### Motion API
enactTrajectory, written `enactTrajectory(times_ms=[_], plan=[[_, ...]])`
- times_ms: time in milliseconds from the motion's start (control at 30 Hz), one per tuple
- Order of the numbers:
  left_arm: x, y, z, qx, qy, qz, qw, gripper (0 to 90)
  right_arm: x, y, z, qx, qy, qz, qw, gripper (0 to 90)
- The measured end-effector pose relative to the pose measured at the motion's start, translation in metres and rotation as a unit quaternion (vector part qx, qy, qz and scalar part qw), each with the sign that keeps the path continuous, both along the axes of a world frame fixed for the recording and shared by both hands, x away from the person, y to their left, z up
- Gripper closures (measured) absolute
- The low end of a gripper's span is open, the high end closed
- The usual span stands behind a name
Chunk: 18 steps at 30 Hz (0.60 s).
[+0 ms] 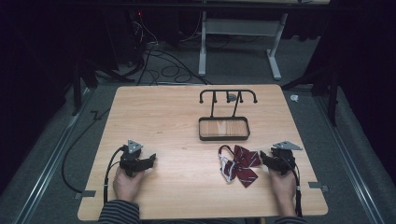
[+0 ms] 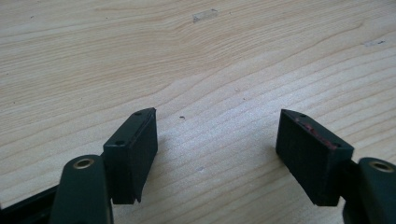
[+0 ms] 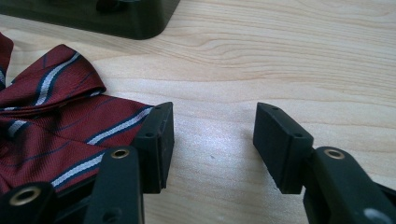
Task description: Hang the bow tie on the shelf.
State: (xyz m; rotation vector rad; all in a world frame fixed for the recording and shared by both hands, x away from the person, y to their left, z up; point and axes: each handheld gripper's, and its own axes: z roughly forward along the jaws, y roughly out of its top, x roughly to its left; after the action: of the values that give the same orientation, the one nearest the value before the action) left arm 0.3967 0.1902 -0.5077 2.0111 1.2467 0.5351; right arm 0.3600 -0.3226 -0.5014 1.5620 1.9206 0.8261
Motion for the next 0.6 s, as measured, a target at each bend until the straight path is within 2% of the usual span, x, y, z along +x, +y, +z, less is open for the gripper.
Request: enactTrajectory(times_ms=[600], plan=[[-0.0001,0.0000,0.0000,0.000,0.000,0.000,1.0000,29.5,-0.0007,0.0011,0.0001,0.000,0.001,-0.001,1.0000,48.0]])
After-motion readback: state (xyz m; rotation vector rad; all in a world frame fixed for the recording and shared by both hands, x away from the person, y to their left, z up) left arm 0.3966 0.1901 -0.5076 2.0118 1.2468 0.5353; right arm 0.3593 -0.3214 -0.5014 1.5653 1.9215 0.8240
